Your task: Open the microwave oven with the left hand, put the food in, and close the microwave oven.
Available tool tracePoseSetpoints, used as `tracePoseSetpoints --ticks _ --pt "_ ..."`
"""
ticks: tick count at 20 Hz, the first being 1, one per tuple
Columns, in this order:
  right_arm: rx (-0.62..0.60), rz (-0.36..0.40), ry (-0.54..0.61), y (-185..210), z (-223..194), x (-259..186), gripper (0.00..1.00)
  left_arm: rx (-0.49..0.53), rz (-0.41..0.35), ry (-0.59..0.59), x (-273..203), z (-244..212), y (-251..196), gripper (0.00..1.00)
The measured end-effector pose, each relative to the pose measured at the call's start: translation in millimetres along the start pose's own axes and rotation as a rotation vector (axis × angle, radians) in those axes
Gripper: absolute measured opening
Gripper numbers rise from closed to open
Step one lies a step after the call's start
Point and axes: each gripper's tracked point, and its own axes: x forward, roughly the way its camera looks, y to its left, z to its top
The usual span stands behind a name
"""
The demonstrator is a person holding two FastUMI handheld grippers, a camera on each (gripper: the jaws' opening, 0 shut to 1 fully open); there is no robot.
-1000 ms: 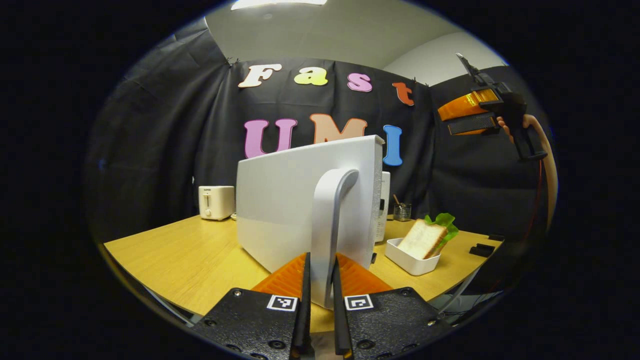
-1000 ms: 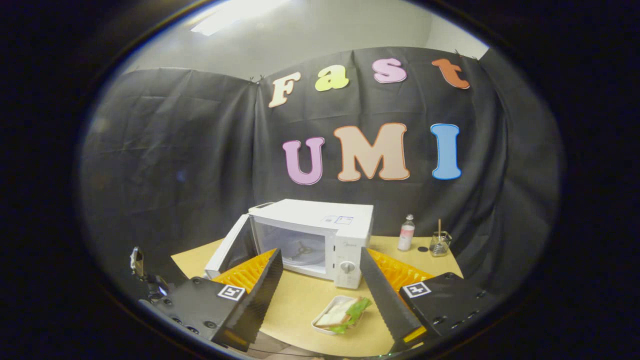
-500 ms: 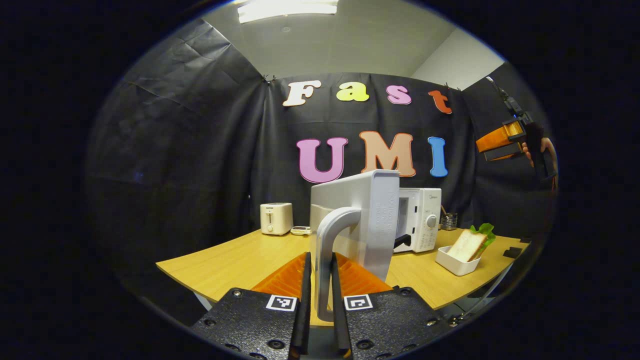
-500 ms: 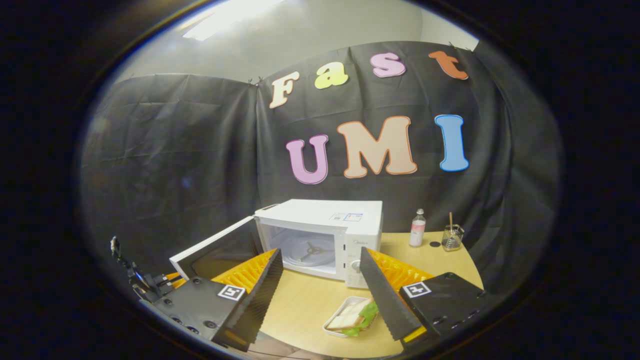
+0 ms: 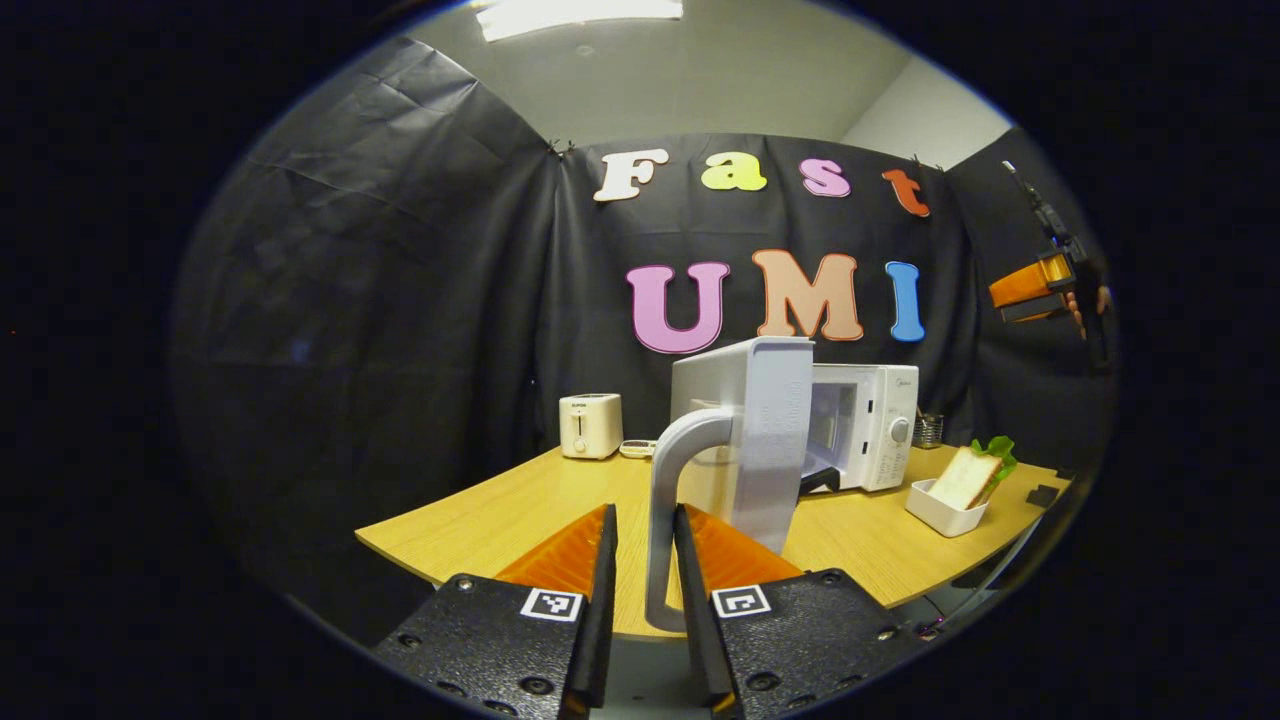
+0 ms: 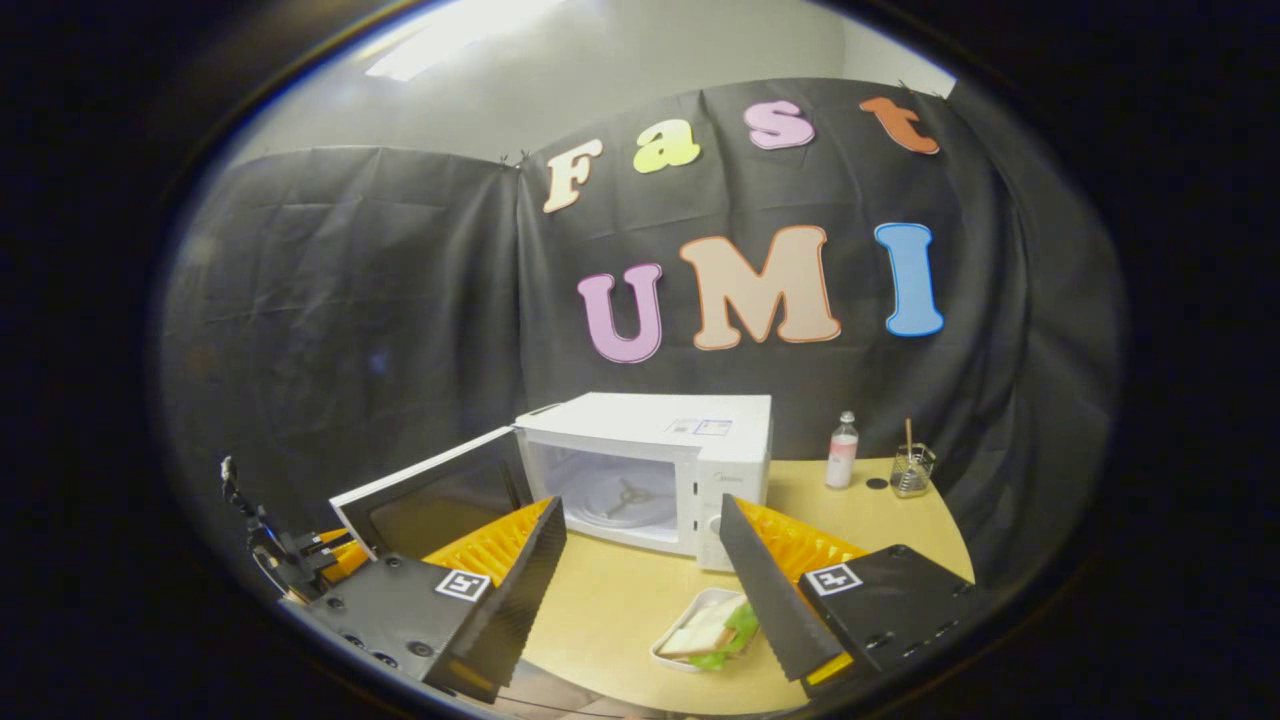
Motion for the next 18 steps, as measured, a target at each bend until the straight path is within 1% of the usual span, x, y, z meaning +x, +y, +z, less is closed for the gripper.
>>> tracePoseSetpoints --ticks 2,3,4,5,6,7,8,9,11,13,16,18 --pt "0.004 -0.007 -0.002 -3 0 -1 0.92 0.014 0.022 0.014 -4 -4 8 0.36" --pt "0.009 -0.011 -0.004 -6 0 -1 0.92 0.025 0.043 0.025 -5 -7 17 0.41" --pt "0.014 -0.013 -0.004 -9 -1 -1 0.92 0.034 0.064 0.027 -7 -7 25 0.51" --pt "0.019 -0.016 -0.003 -11 -2 -1 0.92 0.035 0.096 0.026 -9 -6 37 0.64" --pt "0.02 -0.019 0.003 -14 -5 0 0.92 0.016 0.108 0.033 -9 -6 43 0.87" --pt "0.019 -0.026 0.009 -17 -8 0 0.92 -0.005 0.129 0.041 -13 -7 49 0.97" --pt "0.017 -0.035 0.018 -21 -12 -1 0.92 -0.018 0.149 0.046 -14 -6 52 0.99" --pt "0.018 -0.04 0.03 -25 -16 -1 0.92 -0.023 0.185 0.043 -16 -3 59 1.0" --pt "0.029 -0.046 0.055 -32 -25 -1 0.92 -0.019 0.255 0.03 -23 9 74 1.0" --pt "0.034 -0.061 0.086 -42 -36 -2 0.92 -0.012 0.317 0.019 -28 21 88 0.97" --pt "0.052 -0.075 0.16 -54 -59 -1 0.92 -0.02 0.384 0.015 -27 39 102 0.98" --pt "0.079 -0.061 0.236 -57 -80 -1 0.92 -0.036 0.397 0.015 -21 44 104 0.98"
